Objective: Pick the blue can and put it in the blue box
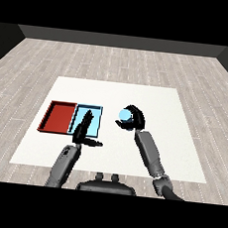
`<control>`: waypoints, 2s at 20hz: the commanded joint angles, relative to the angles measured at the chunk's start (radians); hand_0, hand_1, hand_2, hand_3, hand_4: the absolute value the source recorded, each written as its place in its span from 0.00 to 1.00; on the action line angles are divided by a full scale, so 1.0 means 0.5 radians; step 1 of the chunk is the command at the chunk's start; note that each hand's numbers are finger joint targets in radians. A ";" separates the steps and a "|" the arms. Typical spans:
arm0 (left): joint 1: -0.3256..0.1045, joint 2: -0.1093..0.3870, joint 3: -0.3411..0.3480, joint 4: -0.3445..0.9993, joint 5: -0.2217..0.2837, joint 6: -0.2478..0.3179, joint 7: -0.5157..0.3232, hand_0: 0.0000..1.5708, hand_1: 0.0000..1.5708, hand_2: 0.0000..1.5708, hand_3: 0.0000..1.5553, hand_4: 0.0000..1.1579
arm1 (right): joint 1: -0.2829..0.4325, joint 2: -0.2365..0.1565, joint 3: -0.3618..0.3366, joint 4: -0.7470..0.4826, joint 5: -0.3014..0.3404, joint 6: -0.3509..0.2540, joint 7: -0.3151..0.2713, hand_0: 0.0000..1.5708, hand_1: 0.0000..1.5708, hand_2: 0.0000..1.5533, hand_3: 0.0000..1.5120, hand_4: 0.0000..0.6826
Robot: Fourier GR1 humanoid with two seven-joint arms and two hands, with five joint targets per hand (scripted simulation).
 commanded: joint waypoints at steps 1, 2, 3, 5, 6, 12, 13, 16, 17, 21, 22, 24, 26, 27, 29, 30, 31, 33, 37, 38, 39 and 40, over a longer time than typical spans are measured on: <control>-0.130 -0.002 -0.021 0.013 0.026 0.034 0.118 0.00 0.00 0.00 0.00 0.00 | 0.165 0.035 0.216 -0.344 -0.022 -0.178 0.161 0.91 0.91 0.92 0.93 0.96; -0.174 -0.002 -0.037 0.143 -0.005 0.089 -0.026 0.00 0.00 0.00 0.00 0.00 | 0.191 0.035 0.158 -0.280 0.075 -0.089 0.106 0.91 0.91 0.92 0.93 0.97; -0.131 -0.002 -0.199 0.058 0.031 0.219 0.027 0.00 0.00 0.00 0.00 0.00 | 0.114 0.035 0.213 -0.347 0.014 -0.161 0.181 0.91 0.91 0.93 0.93 0.97; -0.189 -0.002 -0.075 0.153 -0.009 0.112 0.034 0.00 0.00 0.00 0.00 0.00 | 0.152 0.036 0.263 -0.281 -0.003 -0.170 0.115 0.91 0.91 0.93 0.93 0.98; -0.163 -0.002 -0.240 0.165 0.020 0.238 -0.041 0.00 0.00 0.00 0.00 0.00 | 0.120 0.036 0.250 -0.215 -0.007 -0.186 0.036 0.91 0.91 0.93 0.93 0.97; -0.309 -0.002 -0.325 0.303 0.182 0.360 0.054 0.00 0.00 0.00 0.00 0.00 | 0.059 0.036 0.243 -0.218 -0.016 -0.154 0.090 0.90 0.90 0.93 0.94 0.97; -0.453 -0.002 -0.185 0.721 0.205 0.223 -0.215 0.00 0.00 0.00 0.00 0.00 | 0.203 0.026 0.282 -0.488 0.029 -0.145 0.215 0.89 0.89 0.93 0.93 0.97; -0.255 -0.002 -0.492 0.466 0.197 0.415 -0.147 0.00 0.00 0.00 0.00 0.00 | 0.063 0.036 0.246 -0.227 0.012 -0.135 0.052 0.89 0.89 0.93 0.93 0.98; -0.447 -0.002 -0.375 0.793 0.247 0.348 -0.227 0.00 0.00 0.00 0.00 0.00 | 0.154 0.037 0.293 -0.341 -0.006 -0.130 0.087 0.89 0.89 0.93 0.93 0.98; -0.473 0.012 -0.322 0.625 0.216 0.307 0.007 0.00 0.00 0.00 0.00 0.00 | 0.268 0.009 0.379 -0.589 0.047 -0.156 0.218 0.89 0.89 0.93 0.93 0.99; -0.470 -0.002 -0.502 0.648 0.284 0.457 -0.082 0.00 0.00 0.00 0.00 0.00 | 0.047 0.036 0.329 -0.261 -0.052 -0.158 0.100 0.89 0.89 0.93 0.93 1.00; -0.515 -0.002 -0.400 0.757 0.304 0.347 -0.125 0.00 0.00 0.00 0.00 0.00 | 0.185 0.036 0.295 -0.392 -0.021 -0.056 0.092 0.89 0.89 0.94 0.94 1.00; -0.403 -0.002 -0.678 0.613 0.393 0.620 -0.127 0.00 0.00 0.00 0.00 0.00 | 0.115 0.036 0.581 -0.378 -0.091 -0.346 0.082 0.89 0.89 0.93 0.93 0.99; -0.598 -0.002 -0.698 0.769 0.491 0.644 -0.134 0.00 0.00 0.00 0.00 0.00 | 0.140 0.037 0.431 -0.505 -0.016 -0.212 0.210 0.89 0.89 0.93 0.93 0.98; -0.606 -0.002 -0.547 0.990 0.512 0.436 -0.333 0.00 0.00 0.00 0.00 0.00 | 0.127 0.037 0.483 -0.345 -0.052 -0.240 0.069 0.89 0.89 0.92 0.93 0.96; -0.518 -0.002 -0.680 0.622 0.451 0.655 -0.069 0.00 0.00 0.00 0.00 0.00 | 0.106 0.037 0.610 -0.307 -0.098 -0.351 0.024 0.89 0.89 0.92 0.92 0.96; -0.505 -0.002 -0.518 0.658 0.346 0.445 -0.081 0.00 0.00 0.00 0.00 0.00 | -0.008 0.037 0.492 -0.194 -0.099 -0.257 0.021 0.89 0.89 0.92 0.92 0.96; -0.620 -0.002 -0.602 0.710 0.452 0.535 -0.063 0.00 0.00 0.00 0.00 0.00 | -0.022 0.037 0.494 -0.107 -0.120 -0.236 -0.055 0.89 0.89 0.92 0.92 0.95; -0.651 -0.002 -0.615 0.967 0.504 0.490 -0.254 0.00 0.00 0.00 0.00 0.00 | 0.124 0.037 0.638 -0.449 -0.056 -0.332 0.160 0.91 0.91 0.92 0.92 0.92; -0.691 -0.002 -0.706 0.953 0.563 0.575 -0.258 0.00 0.00 0.00 0.00 0.00 | 0.016 0.037 0.658 -0.268 -0.182 -0.356 0.050 0.91 0.91 0.92 0.92 0.91; -0.666 -0.002 -0.791 0.851 0.585 0.656 -0.226 0.00 0.00 0.00 0.00 0.00 | 0.123 0.037 0.738 -0.359 -0.171 -0.339 0.074 0.91 0.91 0.92 0.92 0.90; -0.735 -0.002 -0.651 0.915 0.575 0.516 -0.193 0.00 0.00 0.00 0.00 0.00 | 0.103 0.037 0.639 -0.379 -0.076 -0.300 0.156 0.90 0.90 0.93 0.93 0.90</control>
